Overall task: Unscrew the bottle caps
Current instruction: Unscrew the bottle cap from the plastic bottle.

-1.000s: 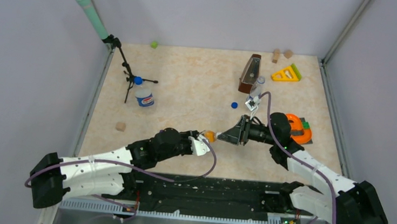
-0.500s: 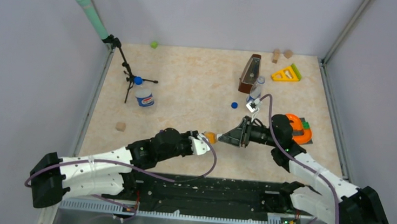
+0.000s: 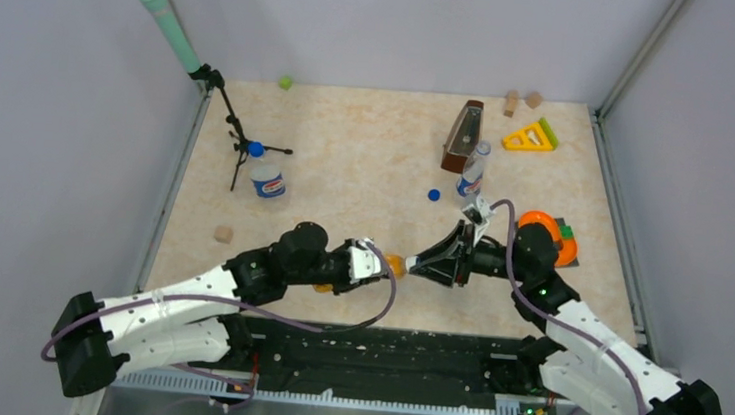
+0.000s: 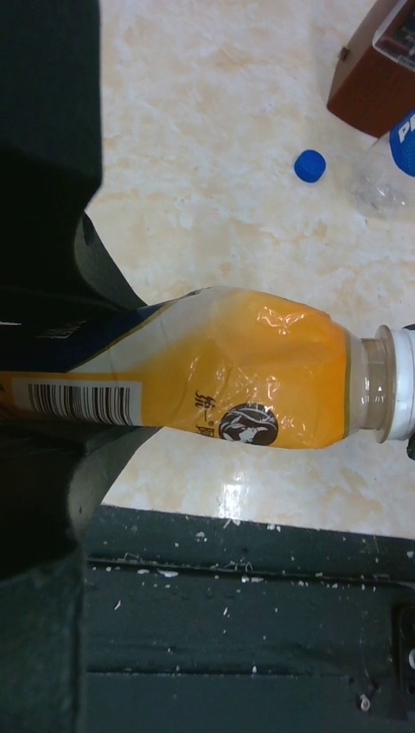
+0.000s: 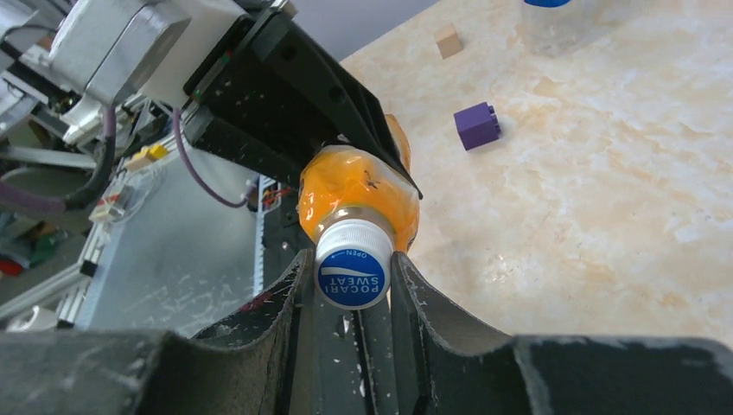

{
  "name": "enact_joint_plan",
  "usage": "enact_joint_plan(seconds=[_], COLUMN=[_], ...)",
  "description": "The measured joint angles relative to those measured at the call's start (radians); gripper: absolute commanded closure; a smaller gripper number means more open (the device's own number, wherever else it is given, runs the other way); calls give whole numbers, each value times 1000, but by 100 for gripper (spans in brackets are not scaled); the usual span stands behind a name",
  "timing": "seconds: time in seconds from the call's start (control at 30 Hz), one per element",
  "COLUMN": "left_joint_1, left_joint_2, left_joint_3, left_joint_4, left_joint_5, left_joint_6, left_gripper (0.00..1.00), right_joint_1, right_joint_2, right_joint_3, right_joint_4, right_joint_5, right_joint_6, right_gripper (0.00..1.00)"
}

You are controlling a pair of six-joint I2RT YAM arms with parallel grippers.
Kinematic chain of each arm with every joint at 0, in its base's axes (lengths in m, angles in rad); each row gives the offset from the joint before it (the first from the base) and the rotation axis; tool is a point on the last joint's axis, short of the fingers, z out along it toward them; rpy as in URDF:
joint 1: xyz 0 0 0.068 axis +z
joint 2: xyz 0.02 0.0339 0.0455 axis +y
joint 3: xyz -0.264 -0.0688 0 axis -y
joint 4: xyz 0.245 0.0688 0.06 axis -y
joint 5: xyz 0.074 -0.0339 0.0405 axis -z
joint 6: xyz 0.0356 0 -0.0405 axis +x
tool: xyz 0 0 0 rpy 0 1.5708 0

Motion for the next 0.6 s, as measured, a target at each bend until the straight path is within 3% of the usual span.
enact_joint_plan(seconds=[0.6], left_joint_1=[34], left_joint_2=[0], left_joint_3=[66], left_joint_4=[-151], left_joint_5=[210], left_joint_6=[-51], left_gripper=[100], right_joint_1=[16], right_joint_2=[-16], right_joint_3=[-150], right_joint_4=[379], right_joint_5=[-142], right_joint_6=[-122], right_gripper=[100])
